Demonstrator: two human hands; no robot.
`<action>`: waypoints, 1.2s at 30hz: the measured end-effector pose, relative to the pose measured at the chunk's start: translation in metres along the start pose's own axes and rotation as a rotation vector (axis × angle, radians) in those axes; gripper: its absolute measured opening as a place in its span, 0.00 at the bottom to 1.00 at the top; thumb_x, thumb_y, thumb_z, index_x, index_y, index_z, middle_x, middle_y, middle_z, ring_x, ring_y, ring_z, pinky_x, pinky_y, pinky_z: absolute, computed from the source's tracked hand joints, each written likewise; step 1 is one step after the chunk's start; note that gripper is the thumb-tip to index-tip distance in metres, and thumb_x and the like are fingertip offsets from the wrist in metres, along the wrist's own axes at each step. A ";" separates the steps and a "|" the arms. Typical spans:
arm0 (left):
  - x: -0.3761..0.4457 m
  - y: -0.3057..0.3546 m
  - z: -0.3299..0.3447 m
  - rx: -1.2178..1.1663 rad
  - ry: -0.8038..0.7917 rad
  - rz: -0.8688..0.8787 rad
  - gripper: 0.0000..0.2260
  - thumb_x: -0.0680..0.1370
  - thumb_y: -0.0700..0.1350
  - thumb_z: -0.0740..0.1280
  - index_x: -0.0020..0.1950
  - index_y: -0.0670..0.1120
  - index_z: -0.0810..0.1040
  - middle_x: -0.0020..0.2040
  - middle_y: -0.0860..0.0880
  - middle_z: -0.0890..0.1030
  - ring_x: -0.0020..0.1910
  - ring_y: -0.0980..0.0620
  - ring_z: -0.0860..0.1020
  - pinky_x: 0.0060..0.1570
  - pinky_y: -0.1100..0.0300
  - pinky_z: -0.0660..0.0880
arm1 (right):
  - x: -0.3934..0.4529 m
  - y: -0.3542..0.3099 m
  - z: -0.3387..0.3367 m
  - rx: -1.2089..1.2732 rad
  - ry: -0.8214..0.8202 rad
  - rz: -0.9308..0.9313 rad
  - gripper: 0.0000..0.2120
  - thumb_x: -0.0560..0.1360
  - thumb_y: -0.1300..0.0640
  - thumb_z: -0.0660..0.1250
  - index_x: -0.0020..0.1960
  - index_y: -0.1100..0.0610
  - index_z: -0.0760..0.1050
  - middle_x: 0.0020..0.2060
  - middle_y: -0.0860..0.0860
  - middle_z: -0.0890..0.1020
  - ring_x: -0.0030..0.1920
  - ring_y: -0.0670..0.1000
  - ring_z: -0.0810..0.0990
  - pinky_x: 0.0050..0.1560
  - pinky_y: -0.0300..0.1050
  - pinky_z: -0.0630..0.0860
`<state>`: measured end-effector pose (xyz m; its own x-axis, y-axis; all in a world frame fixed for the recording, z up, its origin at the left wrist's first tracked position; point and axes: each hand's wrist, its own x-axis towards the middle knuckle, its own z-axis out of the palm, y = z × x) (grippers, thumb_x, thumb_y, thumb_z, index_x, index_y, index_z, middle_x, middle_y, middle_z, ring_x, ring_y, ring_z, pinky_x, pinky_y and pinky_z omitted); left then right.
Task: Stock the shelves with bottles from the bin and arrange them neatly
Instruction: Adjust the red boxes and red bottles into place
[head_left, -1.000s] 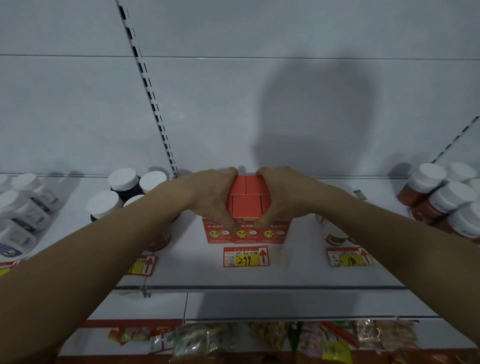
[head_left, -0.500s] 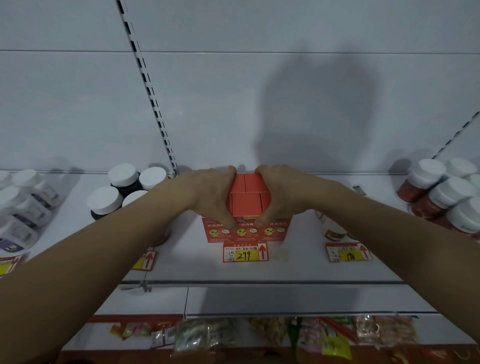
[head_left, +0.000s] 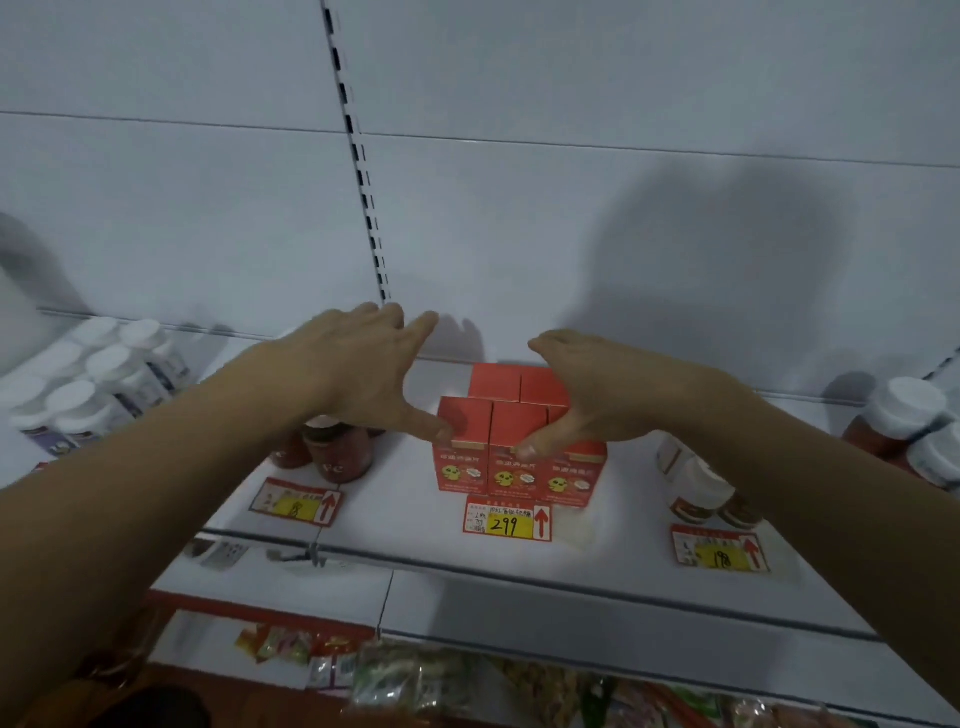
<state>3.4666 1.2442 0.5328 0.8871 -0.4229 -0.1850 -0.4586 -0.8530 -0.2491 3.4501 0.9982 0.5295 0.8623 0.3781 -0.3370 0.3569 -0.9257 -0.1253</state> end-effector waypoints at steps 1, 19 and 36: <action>-0.008 -0.008 0.001 0.023 0.015 -0.032 0.59 0.61 0.84 0.52 0.82 0.49 0.45 0.72 0.45 0.68 0.68 0.43 0.70 0.63 0.46 0.72 | 0.003 -0.005 0.000 -0.013 -0.001 -0.022 0.56 0.62 0.26 0.72 0.78 0.56 0.58 0.74 0.52 0.67 0.71 0.55 0.69 0.71 0.57 0.70; -0.067 -0.149 0.062 0.040 0.057 -0.052 0.58 0.63 0.83 0.58 0.81 0.50 0.45 0.74 0.45 0.65 0.69 0.43 0.68 0.65 0.45 0.71 | 0.083 -0.151 -0.005 0.049 0.112 -0.081 0.55 0.64 0.28 0.73 0.80 0.51 0.53 0.78 0.47 0.61 0.75 0.51 0.63 0.73 0.54 0.66; -0.003 -0.173 0.096 -0.381 -0.042 0.293 0.69 0.57 0.68 0.80 0.79 0.56 0.33 0.79 0.50 0.54 0.71 0.46 0.70 0.66 0.50 0.72 | 0.113 -0.179 0.028 0.290 0.111 0.142 0.66 0.59 0.36 0.82 0.82 0.48 0.42 0.79 0.50 0.56 0.75 0.56 0.63 0.72 0.53 0.68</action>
<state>3.5389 1.4226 0.4852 0.7172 -0.6560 -0.2351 -0.6300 -0.7546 0.1836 3.4738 1.2063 0.4871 0.9356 0.2296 -0.2682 0.1273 -0.9279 -0.3504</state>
